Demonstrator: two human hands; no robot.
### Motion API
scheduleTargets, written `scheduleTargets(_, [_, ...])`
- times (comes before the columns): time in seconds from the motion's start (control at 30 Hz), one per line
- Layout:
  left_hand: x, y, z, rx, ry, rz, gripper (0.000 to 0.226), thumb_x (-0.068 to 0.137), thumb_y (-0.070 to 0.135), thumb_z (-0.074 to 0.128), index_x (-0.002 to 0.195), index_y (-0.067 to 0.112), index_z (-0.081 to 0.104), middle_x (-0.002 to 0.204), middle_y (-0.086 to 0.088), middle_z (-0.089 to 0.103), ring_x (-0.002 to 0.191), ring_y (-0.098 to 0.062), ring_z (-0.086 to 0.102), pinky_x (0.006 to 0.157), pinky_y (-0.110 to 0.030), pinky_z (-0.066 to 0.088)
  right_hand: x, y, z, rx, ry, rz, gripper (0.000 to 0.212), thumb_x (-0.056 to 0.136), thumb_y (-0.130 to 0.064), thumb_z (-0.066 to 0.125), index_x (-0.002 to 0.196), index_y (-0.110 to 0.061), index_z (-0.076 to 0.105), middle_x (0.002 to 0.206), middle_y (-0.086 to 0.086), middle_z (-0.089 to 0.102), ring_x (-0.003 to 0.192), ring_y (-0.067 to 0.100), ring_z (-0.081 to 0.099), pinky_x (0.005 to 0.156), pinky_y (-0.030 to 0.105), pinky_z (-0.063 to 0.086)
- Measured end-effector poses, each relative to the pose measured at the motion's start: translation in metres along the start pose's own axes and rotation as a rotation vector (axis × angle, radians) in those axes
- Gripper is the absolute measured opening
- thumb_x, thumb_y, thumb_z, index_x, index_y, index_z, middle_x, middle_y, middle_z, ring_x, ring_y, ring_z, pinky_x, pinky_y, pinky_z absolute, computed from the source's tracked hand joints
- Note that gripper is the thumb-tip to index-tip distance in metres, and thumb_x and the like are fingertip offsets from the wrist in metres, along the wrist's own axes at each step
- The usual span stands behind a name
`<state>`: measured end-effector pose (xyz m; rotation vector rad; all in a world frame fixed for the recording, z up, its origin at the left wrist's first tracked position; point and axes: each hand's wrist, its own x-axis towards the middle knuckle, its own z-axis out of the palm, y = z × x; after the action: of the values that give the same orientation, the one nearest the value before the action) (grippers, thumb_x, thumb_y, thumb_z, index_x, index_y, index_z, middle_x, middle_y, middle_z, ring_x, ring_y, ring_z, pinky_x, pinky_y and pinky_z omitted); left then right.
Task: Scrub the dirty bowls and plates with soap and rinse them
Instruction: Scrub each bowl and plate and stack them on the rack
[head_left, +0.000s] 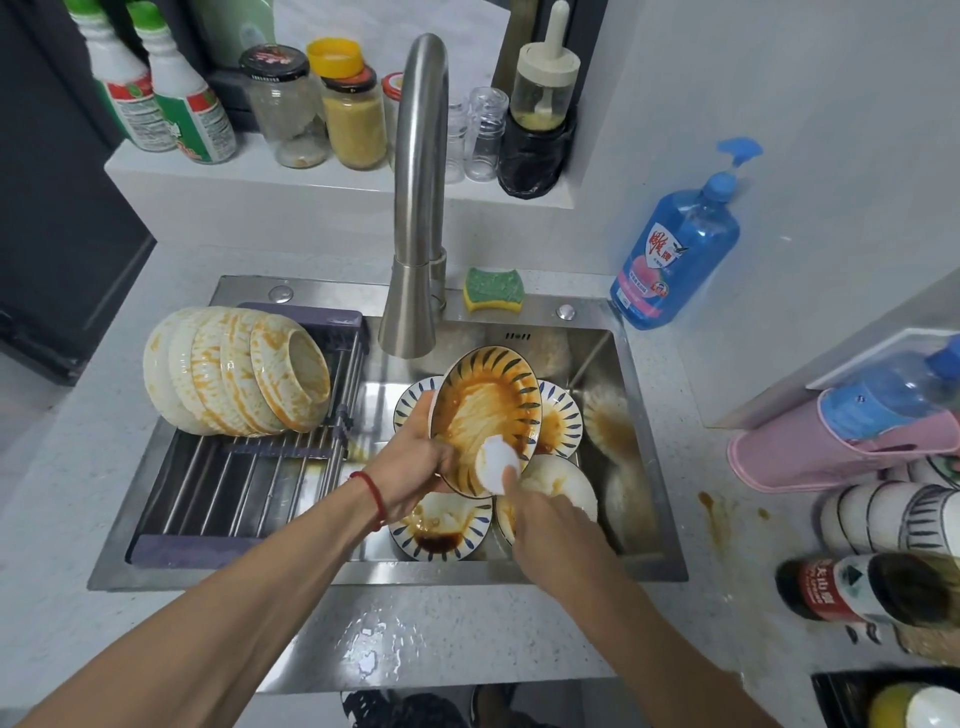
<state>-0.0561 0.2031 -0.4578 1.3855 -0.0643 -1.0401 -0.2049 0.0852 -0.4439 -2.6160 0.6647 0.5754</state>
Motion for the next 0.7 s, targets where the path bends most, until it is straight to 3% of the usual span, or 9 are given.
scheduleTargets(0.07, [-0.001, 0.000, 0.001, -0.006, 0.018, -0.005, 0.078, 0.074, -0.029, 0.033, 0.127, 0.025, 0.052, 0.111, -0.020, 0.058, 0.089, -0.031, 0.062, 0.061, -0.038, 0.054, -0.013, -0.009, 0.003, 0.033, -0.041, -0.077, 0.074, 0.103, -0.016, 0.049, 0.162, -0.034, 0.009, 0.106, 0.004, 0.063, 0.088, 0.021, 0.057, 0.072, 0.041, 0.049])
scheduleTargets(0.13, [-0.002, 0.000, 0.000, -0.016, 0.014, -0.016, 0.080, 0.076, -0.029, 0.034, 0.137, 0.022, 0.047, 0.113, -0.019, 0.059, 0.087, -0.029, 0.064, 0.059, -0.039, 0.057, -0.008, 0.003, -0.002, -0.028, -0.002, -0.049, 0.072, 0.104, -0.018, 0.048, 0.163, -0.033, 0.010, 0.106, 0.004, 0.064, 0.087, 0.021, 0.058, 0.069, 0.035, 0.045])
scheduleTargets(0.23, [-0.004, -0.001, 0.005, -0.001, 0.026, -0.015, 0.084, 0.078, -0.029, 0.034, 0.141, 0.025, 0.045, 0.117, -0.020, 0.060, 0.090, -0.030, 0.066, 0.065, -0.043, 0.061, 0.002, 0.016, -0.007, -0.149, 0.060, 0.029, 0.072, 0.103, -0.020, 0.049, 0.163, -0.027, 0.011, 0.105, 0.004, 0.066, 0.084, 0.017, 0.062, 0.069, 0.029, 0.049])
scheduleTargets(0.33, [-0.004, 0.000, 0.007, 0.038, 0.047, 0.000, 0.078, 0.079, -0.028, 0.035, 0.132, 0.029, 0.049, 0.119, -0.019, 0.062, 0.098, -0.034, 0.068, 0.070, -0.048, 0.062, -0.009, 0.002, 0.003, -0.075, -0.020, -0.073, 0.076, 0.101, -0.017, 0.051, 0.162, -0.030, 0.008, 0.103, 0.004, 0.065, 0.082, 0.020, 0.059, 0.069, 0.036, 0.050])
scheduleTargets(0.4, [-0.004, 0.000, 0.006, 0.033, 0.047, -0.011, 0.079, 0.080, -0.028, 0.035, 0.136, 0.027, 0.047, 0.120, -0.018, 0.062, 0.100, -0.036, 0.068, 0.071, -0.052, 0.062, -0.016, 0.002, 0.007, -0.070, -0.025, -0.100, 0.074, 0.102, -0.017, 0.049, 0.162, -0.033, 0.007, 0.100, 0.002, 0.064, 0.082, 0.021, 0.058, 0.066, 0.037, 0.048])
scheduleTargets(0.5, [-0.009, -0.001, 0.005, 0.010, 0.030, -0.040, 0.083, 0.080, -0.029, 0.035, 0.134, 0.032, 0.050, 0.127, -0.021, 0.059, 0.098, -0.035, 0.067, 0.086, -0.061, 0.058, -0.002, 0.023, 0.001, -0.181, 0.051, -0.011, 0.071, 0.104, -0.020, 0.047, 0.163, -0.029, 0.008, 0.101, 0.002, 0.064, 0.081, 0.018, 0.061, 0.065, 0.031, 0.048])
scheduleTargets(0.57, [-0.011, -0.009, 0.006, 0.005, 0.018, -0.083, 0.088, 0.078, -0.028, 0.039, 0.141, 0.033, 0.047, 0.131, -0.022, 0.057, 0.099, -0.039, 0.069, 0.096, -0.068, 0.052, 0.007, 0.031, -0.006, -0.247, 0.121, 0.029, 0.071, 0.104, -0.019, 0.046, 0.163, -0.027, 0.008, 0.098, 0.001, 0.067, 0.073, 0.011, 0.060, 0.055, 0.021, 0.040])
scheduleTargets(0.63, [-0.012, -0.013, 0.012, -0.003, -0.012, -0.084, 0.085, 0.075, -0.027, 0.040, 0.138, 0.029, 0.049, 0.127, -0.021, 0.058, 0.092, -0.036, 0.074, 0.093, -0.069, 0.053, 0.017, 0.031, -0.014, -0.239, 0.138, 0.054, 0.071, 0.104, -0.017, 0.047, 0.164, -0.025, 0.008, 0.083, -0.004, 0.057, 0.064, 0.008, 0.053, 0.050, 0.019, 0.032])
scheduleTargets(0.7, [-0.013, -0.014, 0.018, -0.028, -0.054, -0.103, 0.082, 0.075, -0.028, 0.037, 0.134, 0.027, 0.052, 0.122, -0.020, 0.060, 0.080, -0.027, 0.076, 0.079, -0.059, 0.061, 0.028, 0.027, -0.018, -0.207, 0.159, 0.047, 0.071, 0.103, -0.016, 0.046, 0.164, -0.023, 0.008, 0.077, -0.004, 0.052, 0.062, 0.008, 0.051, 0.050, 0.022, 0.034])
